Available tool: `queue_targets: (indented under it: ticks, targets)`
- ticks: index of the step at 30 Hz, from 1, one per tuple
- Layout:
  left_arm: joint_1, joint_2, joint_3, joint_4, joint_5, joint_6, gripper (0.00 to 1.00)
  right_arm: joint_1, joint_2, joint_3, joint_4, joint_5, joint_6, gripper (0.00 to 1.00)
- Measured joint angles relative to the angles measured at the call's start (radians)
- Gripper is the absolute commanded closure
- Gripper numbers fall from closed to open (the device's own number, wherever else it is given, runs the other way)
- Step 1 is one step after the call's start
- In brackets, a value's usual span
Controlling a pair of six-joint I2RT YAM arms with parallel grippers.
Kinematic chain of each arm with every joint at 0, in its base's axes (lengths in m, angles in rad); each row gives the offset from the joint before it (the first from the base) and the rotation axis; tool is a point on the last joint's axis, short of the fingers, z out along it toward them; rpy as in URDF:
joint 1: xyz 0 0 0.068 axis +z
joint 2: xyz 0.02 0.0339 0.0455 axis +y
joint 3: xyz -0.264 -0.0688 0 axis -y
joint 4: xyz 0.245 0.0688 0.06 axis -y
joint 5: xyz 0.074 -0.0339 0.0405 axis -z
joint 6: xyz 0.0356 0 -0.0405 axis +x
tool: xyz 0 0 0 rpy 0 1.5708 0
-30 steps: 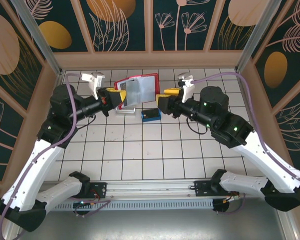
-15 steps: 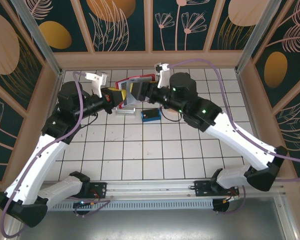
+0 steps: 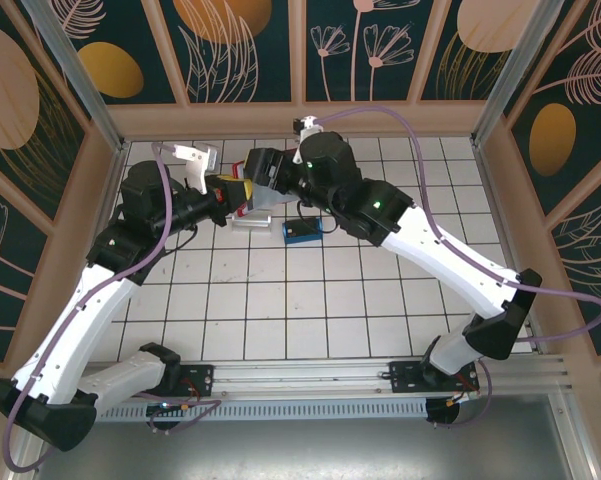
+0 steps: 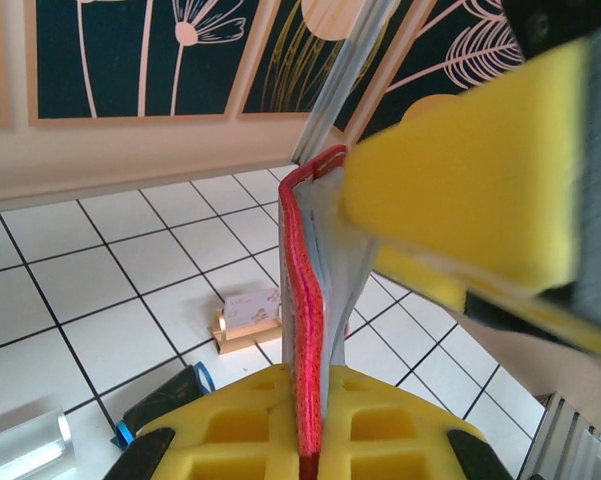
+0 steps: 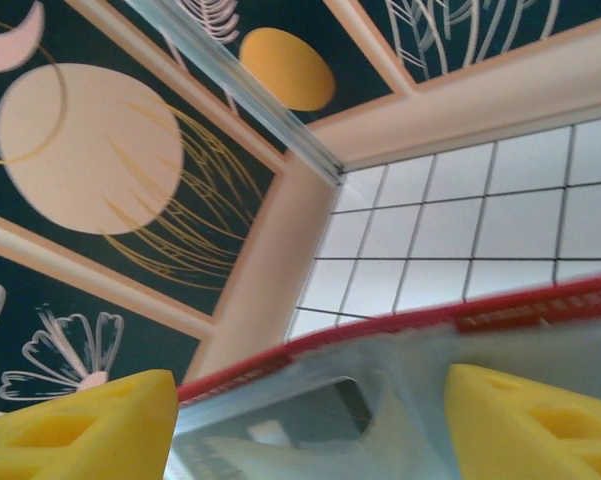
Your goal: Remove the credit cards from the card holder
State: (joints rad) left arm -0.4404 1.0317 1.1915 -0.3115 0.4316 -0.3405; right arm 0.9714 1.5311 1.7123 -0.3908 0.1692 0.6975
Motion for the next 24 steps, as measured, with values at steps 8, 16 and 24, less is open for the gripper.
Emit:
queue_targets:
  ticks: [8,16,24]
  targets:
    - [0.0,-0.007,0.0,-0.008,-0.023,0.0,1.0,0.014,-0.006,-0.017,-0.076,0.105,-0.011,0.36]
    - [0.0,-0.016,0.0,-0.008,-0.025,0.0,1.0,0.011,-0.111,-0.127,-0.17,0.284,-0.023,0.39]
    - [0.0,-0.027,0.0,0.006,0.008,-0.005,1.0,-0.006,-0.386,-0.307,-0.051,0.254,-0.134,0.43]
